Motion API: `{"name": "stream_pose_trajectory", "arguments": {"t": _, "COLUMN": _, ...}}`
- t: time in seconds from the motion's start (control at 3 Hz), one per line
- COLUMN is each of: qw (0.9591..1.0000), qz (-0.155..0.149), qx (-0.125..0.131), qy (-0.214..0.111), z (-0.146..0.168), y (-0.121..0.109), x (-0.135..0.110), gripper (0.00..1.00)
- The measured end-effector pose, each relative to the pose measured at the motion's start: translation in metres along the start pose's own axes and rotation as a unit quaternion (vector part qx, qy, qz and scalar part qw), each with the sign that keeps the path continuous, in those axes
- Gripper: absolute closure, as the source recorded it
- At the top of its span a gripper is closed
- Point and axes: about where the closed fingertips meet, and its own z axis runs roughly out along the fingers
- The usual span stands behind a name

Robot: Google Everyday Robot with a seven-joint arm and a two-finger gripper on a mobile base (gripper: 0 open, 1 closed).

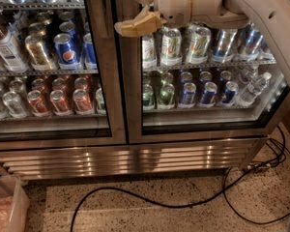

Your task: Open right fridge door

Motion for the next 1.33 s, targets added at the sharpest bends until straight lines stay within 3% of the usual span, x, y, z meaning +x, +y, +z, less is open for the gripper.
{"name": "stream_pose_trajectory", "arguments": {"t": 0.33, "qw": 0.9999, "qz": 0.004, "qx": -0.016, "qy": -0.005, "z": 0.0115, "y": 0.0022, "x": 0.0015, "gripper": 0.36}}
{"name": "stream_pose_trajectory", "arguments": {"t": 0.67, "qw": 0.9998, "qz": 0.004, "qx": -0.016, "qy": -0.005, "z": 0.0100, "y": 0.0028, "x": 0.0015, "gripper": 0.33}}
{"name": "stream_pose_trajectory", "arguments": {"t": 1.33, "qw": 0.9997, "qz": 0.003, "qx": -0.022, "qy": -0.007, "z": 0.0121, "y": 0.0059, "x": 0.0007, "gripper": 0.75}}
